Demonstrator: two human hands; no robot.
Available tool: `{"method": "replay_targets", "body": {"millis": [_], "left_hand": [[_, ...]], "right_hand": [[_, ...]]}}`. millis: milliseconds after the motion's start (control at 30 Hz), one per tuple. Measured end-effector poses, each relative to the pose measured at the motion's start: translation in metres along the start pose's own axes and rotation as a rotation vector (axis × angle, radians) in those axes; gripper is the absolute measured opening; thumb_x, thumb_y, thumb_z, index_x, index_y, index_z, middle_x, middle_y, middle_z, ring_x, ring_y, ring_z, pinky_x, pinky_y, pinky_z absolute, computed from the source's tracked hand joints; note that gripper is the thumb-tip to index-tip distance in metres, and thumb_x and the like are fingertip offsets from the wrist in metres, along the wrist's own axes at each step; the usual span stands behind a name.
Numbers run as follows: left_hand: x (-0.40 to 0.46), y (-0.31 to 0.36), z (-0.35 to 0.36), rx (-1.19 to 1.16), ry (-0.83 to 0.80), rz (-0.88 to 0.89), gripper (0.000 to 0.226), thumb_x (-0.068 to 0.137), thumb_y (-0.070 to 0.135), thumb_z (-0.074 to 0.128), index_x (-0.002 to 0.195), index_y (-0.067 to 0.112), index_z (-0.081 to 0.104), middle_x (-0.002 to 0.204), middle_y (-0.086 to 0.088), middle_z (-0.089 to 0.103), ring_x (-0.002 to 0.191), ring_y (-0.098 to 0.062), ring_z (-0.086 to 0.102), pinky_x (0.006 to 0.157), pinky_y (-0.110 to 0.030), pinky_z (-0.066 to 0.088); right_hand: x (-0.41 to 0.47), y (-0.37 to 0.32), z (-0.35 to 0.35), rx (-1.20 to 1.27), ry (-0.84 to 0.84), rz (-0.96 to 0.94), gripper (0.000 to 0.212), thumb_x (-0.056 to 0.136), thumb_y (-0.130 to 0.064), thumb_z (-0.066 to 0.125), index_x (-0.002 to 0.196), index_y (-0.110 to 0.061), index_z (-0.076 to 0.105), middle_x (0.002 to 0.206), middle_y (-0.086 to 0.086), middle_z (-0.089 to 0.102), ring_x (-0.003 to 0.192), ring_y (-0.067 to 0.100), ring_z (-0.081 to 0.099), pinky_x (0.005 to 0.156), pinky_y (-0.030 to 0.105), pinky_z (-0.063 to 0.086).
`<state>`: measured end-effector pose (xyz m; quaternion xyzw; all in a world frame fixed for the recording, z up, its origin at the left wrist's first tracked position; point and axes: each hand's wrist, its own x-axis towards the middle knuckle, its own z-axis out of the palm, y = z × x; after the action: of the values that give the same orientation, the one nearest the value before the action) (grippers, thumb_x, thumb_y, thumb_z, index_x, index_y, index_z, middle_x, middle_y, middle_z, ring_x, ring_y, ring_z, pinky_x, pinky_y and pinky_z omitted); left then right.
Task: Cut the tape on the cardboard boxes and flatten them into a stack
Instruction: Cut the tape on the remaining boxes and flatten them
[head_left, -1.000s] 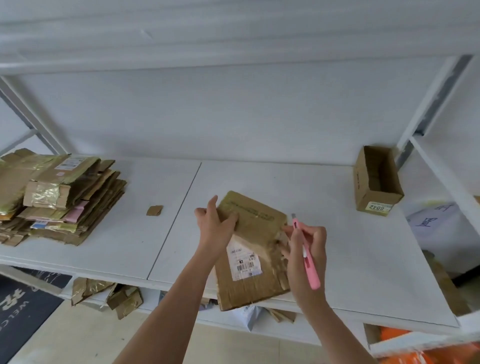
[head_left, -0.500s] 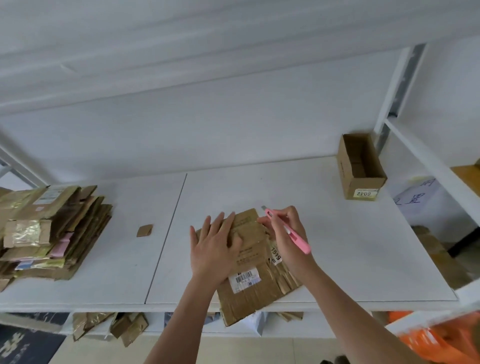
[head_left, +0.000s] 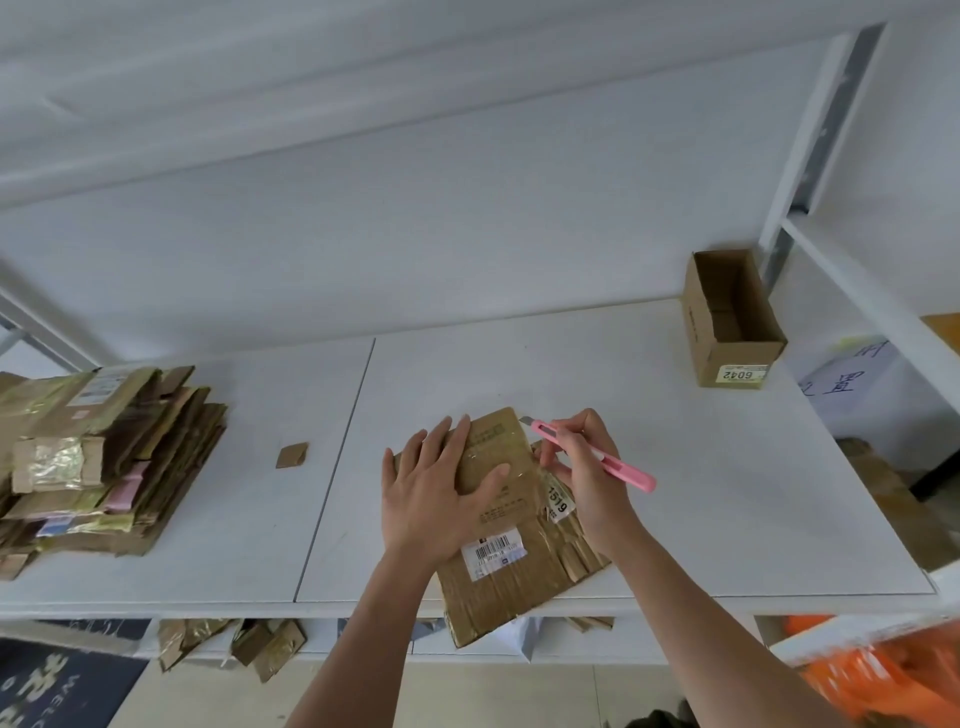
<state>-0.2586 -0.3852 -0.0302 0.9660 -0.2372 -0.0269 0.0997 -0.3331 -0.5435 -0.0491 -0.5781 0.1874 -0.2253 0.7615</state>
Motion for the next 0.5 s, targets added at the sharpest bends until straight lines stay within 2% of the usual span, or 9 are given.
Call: {"method": "replay_targets", "body": {"millis": [233, 400, 500], "left_hand": [[-0.002, -0.003, 0.001, -0.023, 0.005, 0.020, 0.101, 0.065, 0.092, 0.013, 0.154, 0.043, 0.012, 0.159, 0.019, 0.018, 0.148, -0.010, 0.009, 0.122, -0.042, 0.000], [-0.001, -0.004, -0.002, -0.026, -0.010, 0.038, 0.102, 0.064, 0.090, 0.011, 0.154, 0.042, 0.011, 0.159, 0.019, 0.017, 0.148, -0.011, 0.008, 0.122, -0.041, -0.001], [-0.001, -0.004, -0.002, -0.017, -0.019, 0.041, 0.102, 0.064, 0.089, 0.008, 0.154, 0.042, 0.010, 0.160, 0.019, 0.016, 0.149, -0.011, 0.007, 0.122, -0.042, -0.002]], "right_hand": [[0.003, 0.000, 0.002, -0.073, -0.017, -0.049, 0.014, 0.100, -0.015, 0.050, 0.090, -0.005, 0.047, 0.069, 0.003, 0.053, 0.076, 0.023, 0.056, 0.083, 0.056, 0.052], [0.008, -0.001, -0.001, -0.105, -0.060, 0.004, 0.014, 0.102, -0.010, 0.048, 0.089, -0.007, 0.045, 0.070, 0.005, 0.050, 0.076, 0.027, 0.051, 0.081, 0.065, 0.047], [0.011, -0.003, -0.006, -0.099, -0.093, 0.021, 0.018, 0.101, -0.007, 0.046, 0.084, -0.007, 0.042, 0.071, 0.011, 0.046, 0.077, 0.028, 0.049, 0.085, 0.062, 0.049]]}}
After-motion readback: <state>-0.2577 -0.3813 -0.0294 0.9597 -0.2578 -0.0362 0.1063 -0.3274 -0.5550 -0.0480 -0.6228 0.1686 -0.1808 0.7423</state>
